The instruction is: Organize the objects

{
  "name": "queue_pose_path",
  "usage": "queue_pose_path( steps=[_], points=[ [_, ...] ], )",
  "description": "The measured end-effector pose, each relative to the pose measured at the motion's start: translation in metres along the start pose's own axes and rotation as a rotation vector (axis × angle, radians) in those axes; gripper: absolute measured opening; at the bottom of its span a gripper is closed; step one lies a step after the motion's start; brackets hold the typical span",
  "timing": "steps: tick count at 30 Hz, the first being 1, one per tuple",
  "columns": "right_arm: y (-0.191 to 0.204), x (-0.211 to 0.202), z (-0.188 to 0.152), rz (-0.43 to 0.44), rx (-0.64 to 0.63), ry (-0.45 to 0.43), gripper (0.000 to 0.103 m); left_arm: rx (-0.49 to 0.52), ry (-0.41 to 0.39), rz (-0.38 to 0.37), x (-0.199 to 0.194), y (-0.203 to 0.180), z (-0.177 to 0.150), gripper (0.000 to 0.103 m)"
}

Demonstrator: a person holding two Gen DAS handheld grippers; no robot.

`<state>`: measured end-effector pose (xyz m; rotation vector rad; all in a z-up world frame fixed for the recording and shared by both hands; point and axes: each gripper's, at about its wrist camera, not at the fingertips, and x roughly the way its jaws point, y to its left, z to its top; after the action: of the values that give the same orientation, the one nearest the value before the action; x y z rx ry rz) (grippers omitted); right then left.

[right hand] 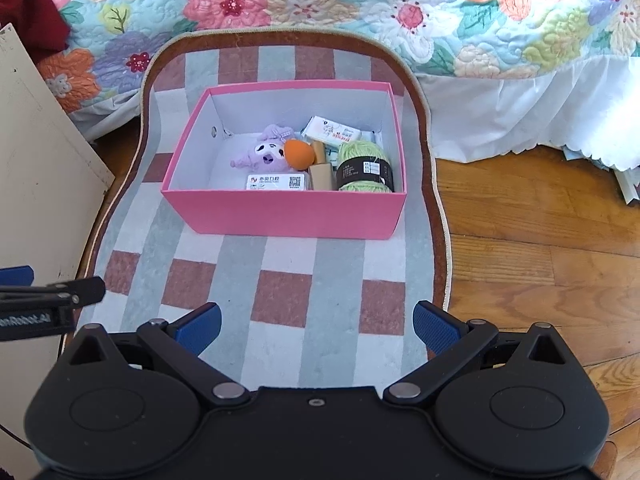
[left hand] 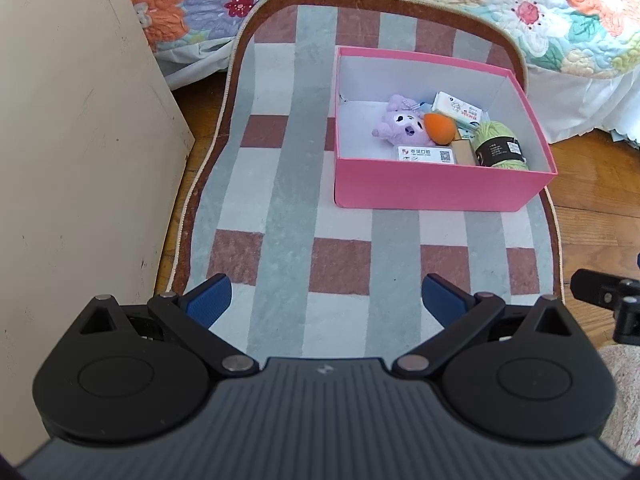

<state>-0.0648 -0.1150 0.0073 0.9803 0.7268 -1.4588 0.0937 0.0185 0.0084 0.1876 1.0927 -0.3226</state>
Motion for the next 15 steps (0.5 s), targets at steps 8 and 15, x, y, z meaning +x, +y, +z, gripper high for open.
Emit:
queue_pose_path(
  steps=[8,15],
  points=[
    [0.002,0.0,-0.003,0.01,0.029,0.012,0.103,-0.001,0.011,-0.006,-0.001,0.005,0.0,0.103],
    [0.001,-0.002,-0.004,0.001,0.039,0.016,0.103,-0.004,0.016,-0.019,-0.002,0.012,-0.001,0.103]
  ],
)
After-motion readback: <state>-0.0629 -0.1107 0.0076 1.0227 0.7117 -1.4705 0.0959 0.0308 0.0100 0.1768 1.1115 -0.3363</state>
